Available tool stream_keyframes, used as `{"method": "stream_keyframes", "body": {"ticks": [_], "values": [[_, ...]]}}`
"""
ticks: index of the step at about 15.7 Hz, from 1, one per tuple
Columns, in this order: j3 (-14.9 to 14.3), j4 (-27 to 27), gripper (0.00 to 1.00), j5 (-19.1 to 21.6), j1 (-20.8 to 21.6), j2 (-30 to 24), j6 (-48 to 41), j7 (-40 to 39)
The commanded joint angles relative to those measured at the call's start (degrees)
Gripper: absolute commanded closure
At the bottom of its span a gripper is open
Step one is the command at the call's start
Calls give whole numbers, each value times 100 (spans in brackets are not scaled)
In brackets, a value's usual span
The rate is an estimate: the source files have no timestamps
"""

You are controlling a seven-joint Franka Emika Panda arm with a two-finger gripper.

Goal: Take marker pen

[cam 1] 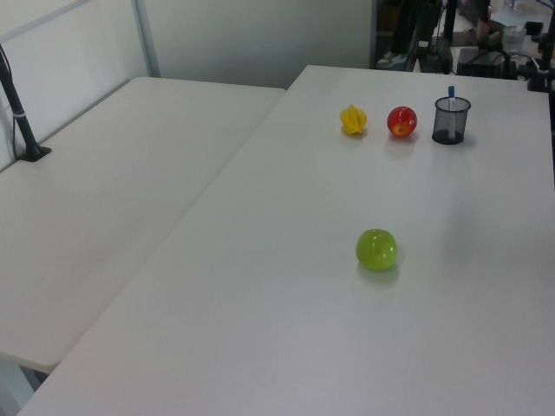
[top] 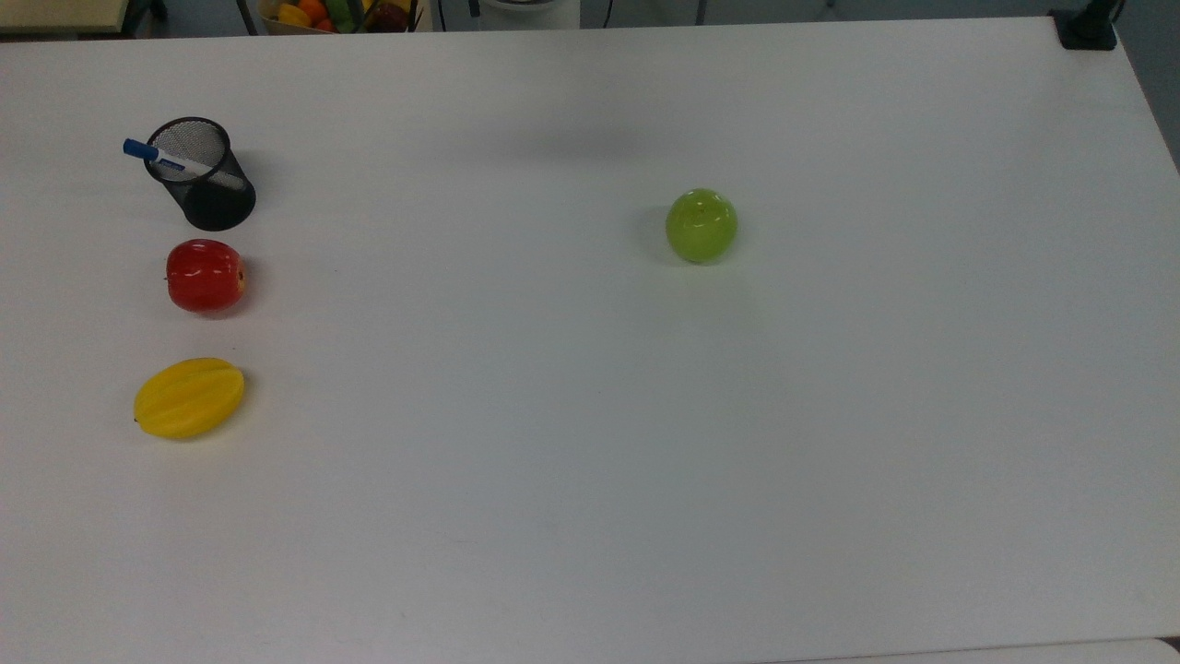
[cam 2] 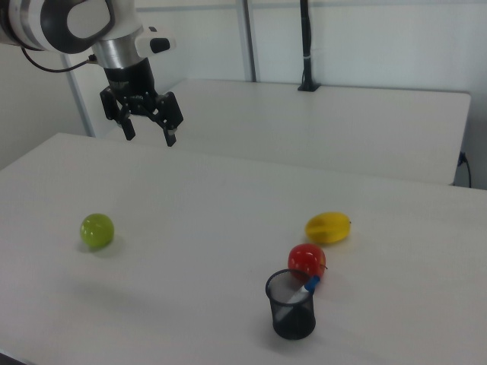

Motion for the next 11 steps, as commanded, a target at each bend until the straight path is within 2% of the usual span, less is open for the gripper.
{"method": "stream_keyframes", "body": {"ticks": [1, 11], "values": [[-97, -164, 0, 75, 113, -130, 136, -47], [-106, -190, 0, 76, 131, -192, 57, 84]]}}
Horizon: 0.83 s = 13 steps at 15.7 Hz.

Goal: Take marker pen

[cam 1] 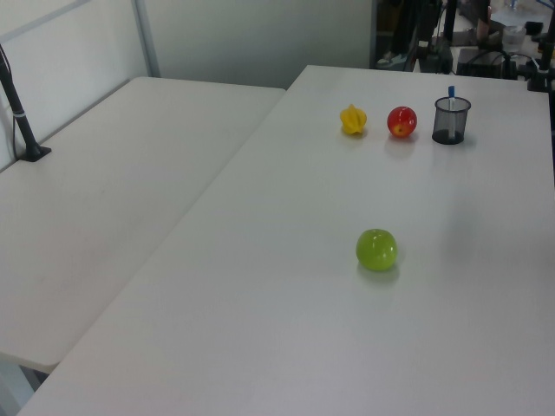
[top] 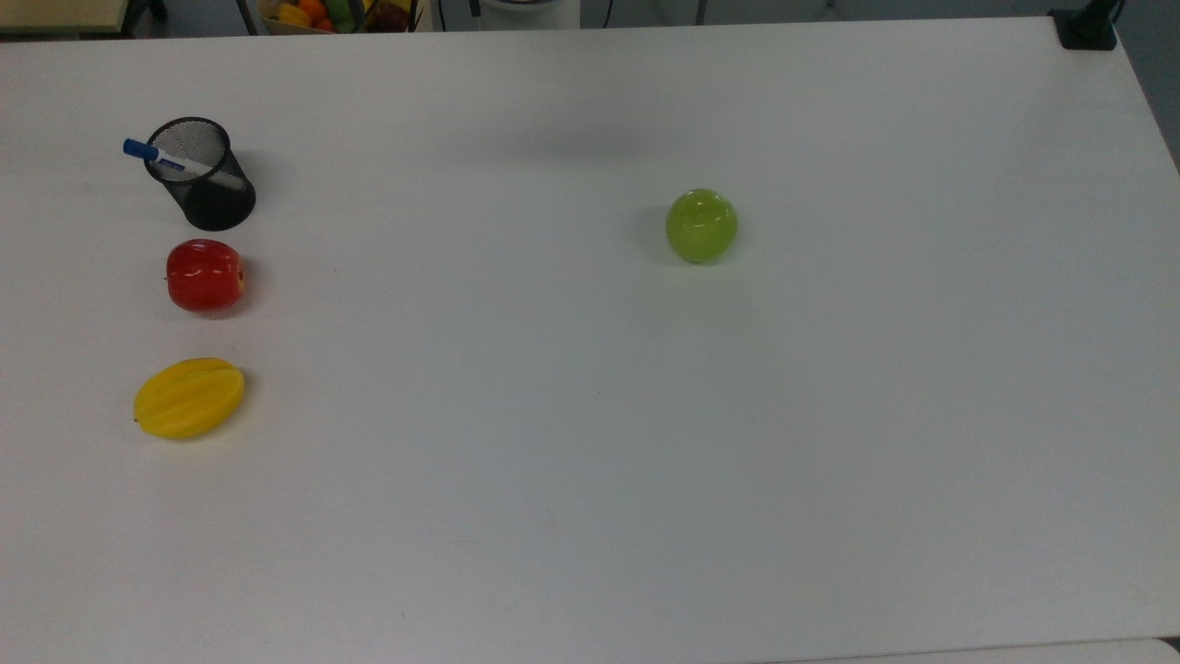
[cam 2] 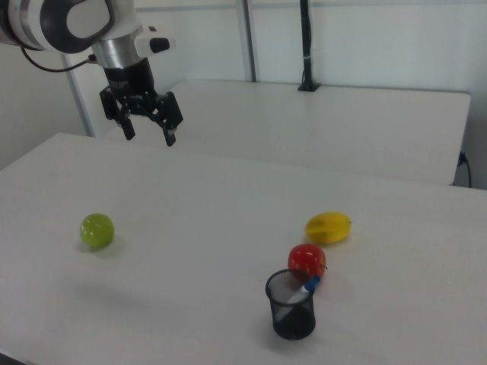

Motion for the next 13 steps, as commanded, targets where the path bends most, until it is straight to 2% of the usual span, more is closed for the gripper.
{"method": "stream_keyframes", "body": {"ticks": [1, 10, 13], "values": [[-97, -189, 0, 76, 127, -201, -13, 62], [-273, -154, 0, 14, 171, -245, -199, 35], [-510, -128, 0, -178, 171, -237, -137, 53]]}}
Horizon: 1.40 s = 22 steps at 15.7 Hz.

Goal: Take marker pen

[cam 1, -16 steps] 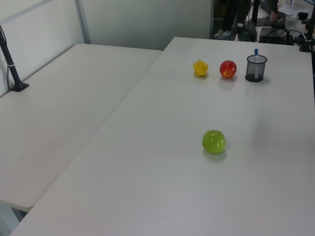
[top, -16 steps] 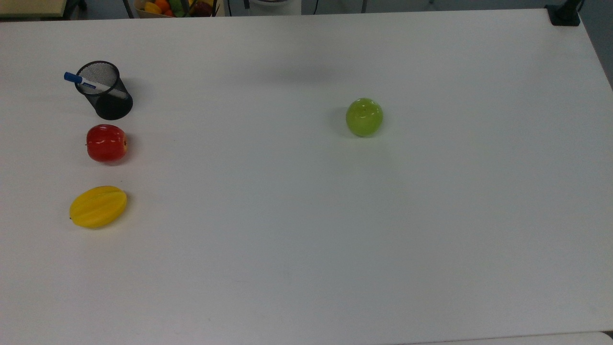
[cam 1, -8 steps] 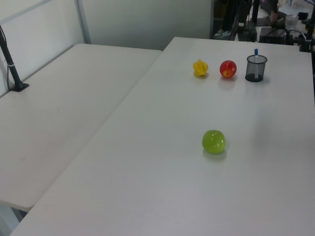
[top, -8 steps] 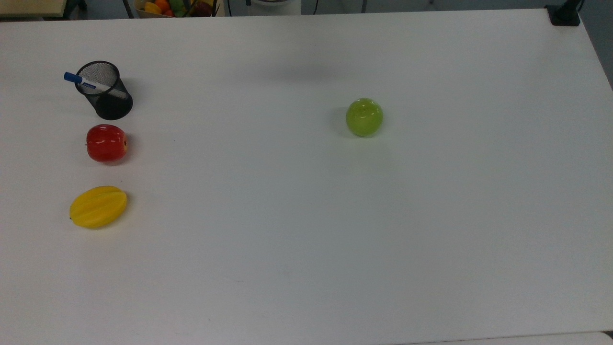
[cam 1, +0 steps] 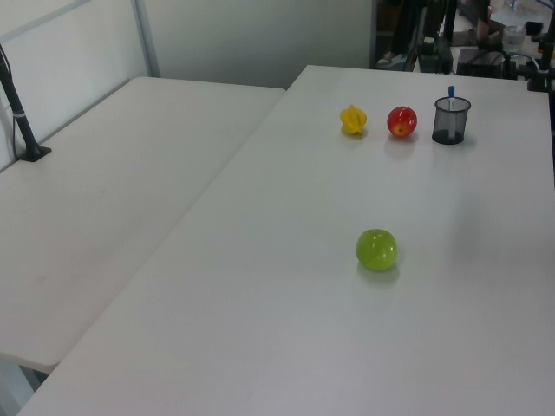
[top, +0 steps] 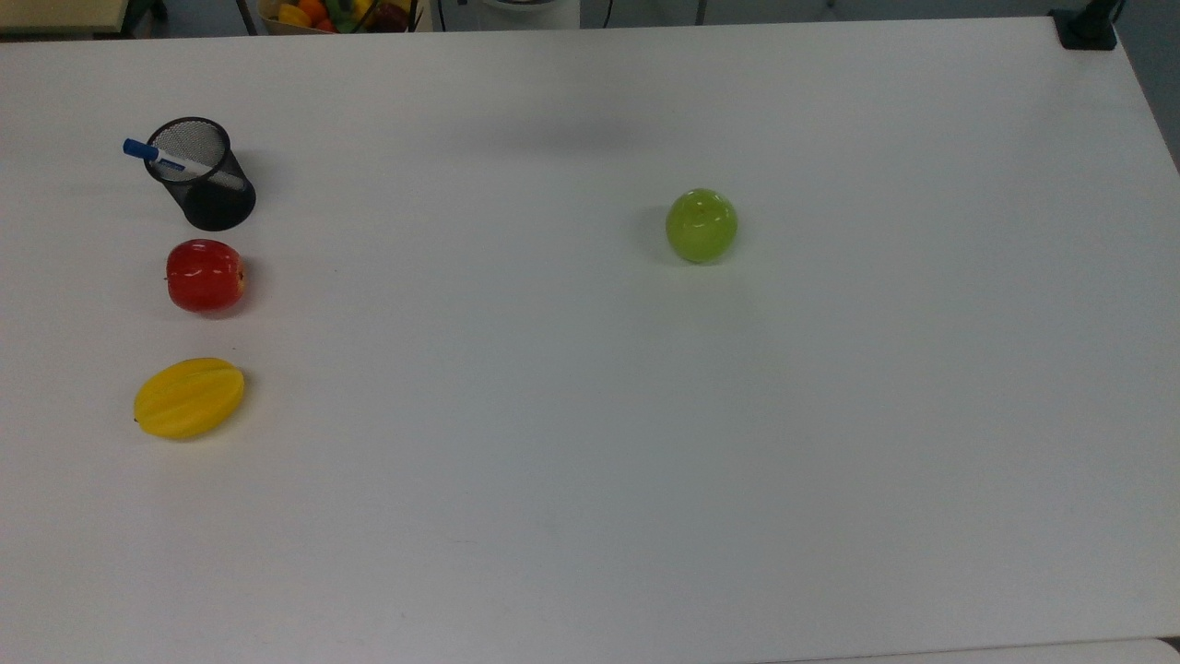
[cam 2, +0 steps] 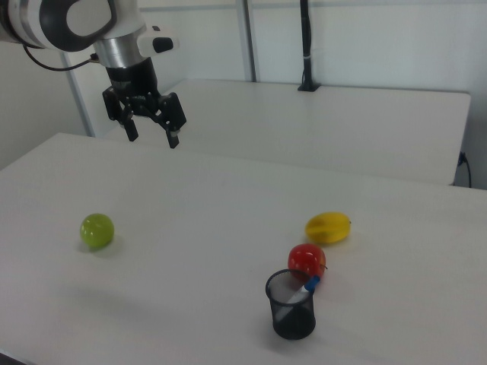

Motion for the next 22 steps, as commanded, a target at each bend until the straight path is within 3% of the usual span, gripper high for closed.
{"method": "stream_keyframes", "body": {"ticks": [1, 4, 10, 14, 22], "values": [[-294, -114, 0, -218, 73, -157, 75, 60], [-452, -114, 0, -394, -15, -123, 400, 532], [-636, -176, 0, -1185, -199, 18, 1305, 2640], [-1005, -421, 2, -1274, -208, 115, 2121, 3864], [-1542, -1449, 8, -1221, -208, 457, 3783, 4173]]}}
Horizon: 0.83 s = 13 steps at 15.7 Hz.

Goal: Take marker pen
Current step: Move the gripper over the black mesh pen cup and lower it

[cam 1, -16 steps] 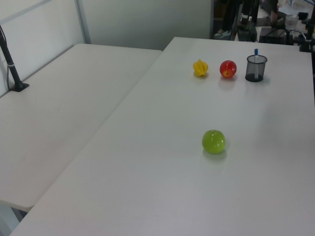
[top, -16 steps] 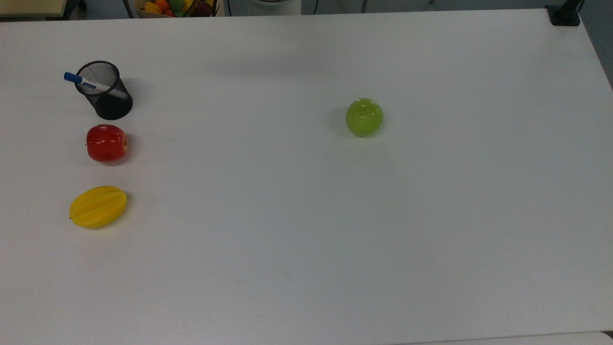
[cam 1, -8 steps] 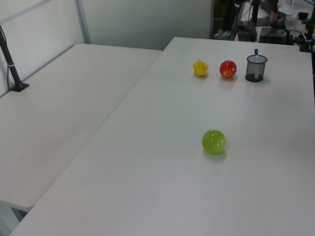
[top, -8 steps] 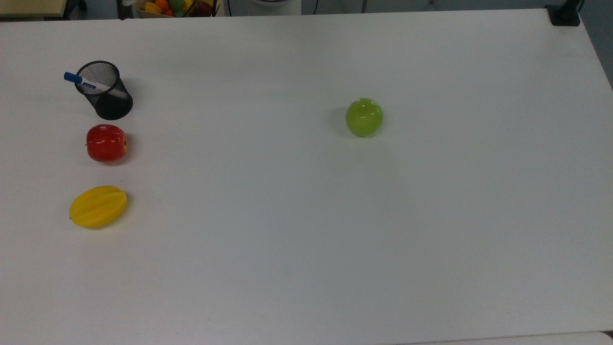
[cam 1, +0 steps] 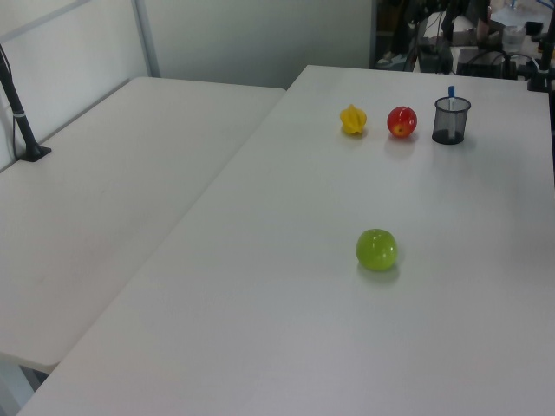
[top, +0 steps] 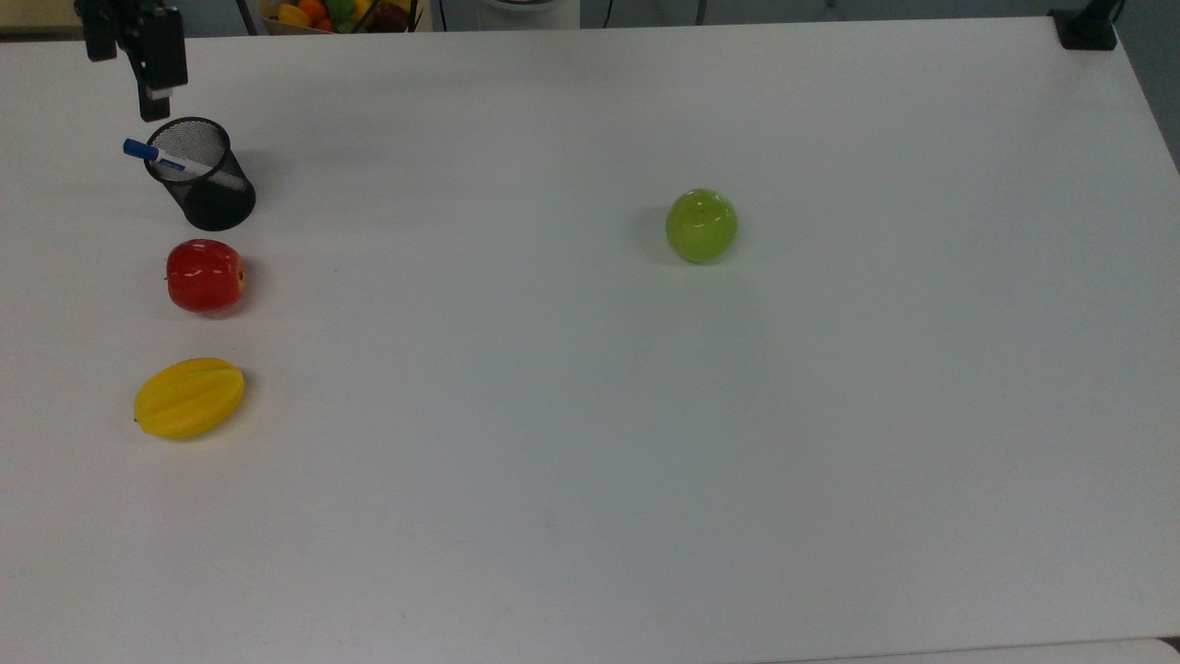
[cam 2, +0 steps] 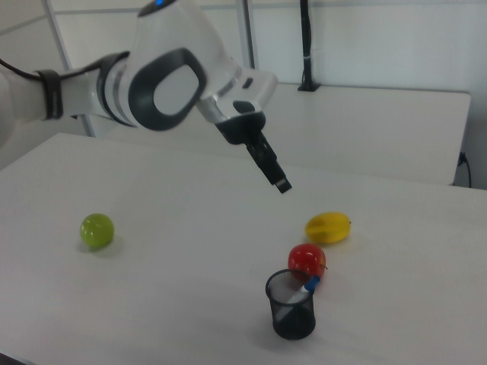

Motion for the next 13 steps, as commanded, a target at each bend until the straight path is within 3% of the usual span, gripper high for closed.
{"method": "stream_keyframes", "body": {"ticks": [1, 8, 13], "values": [[-175, -622, 10, -36, 48, -15, 648, 272], [-325, -1167, 52, -1, -83, 196, 1176, 352], [-527, -1291, 58, -79, -119, 249, 1185, 273]]}}
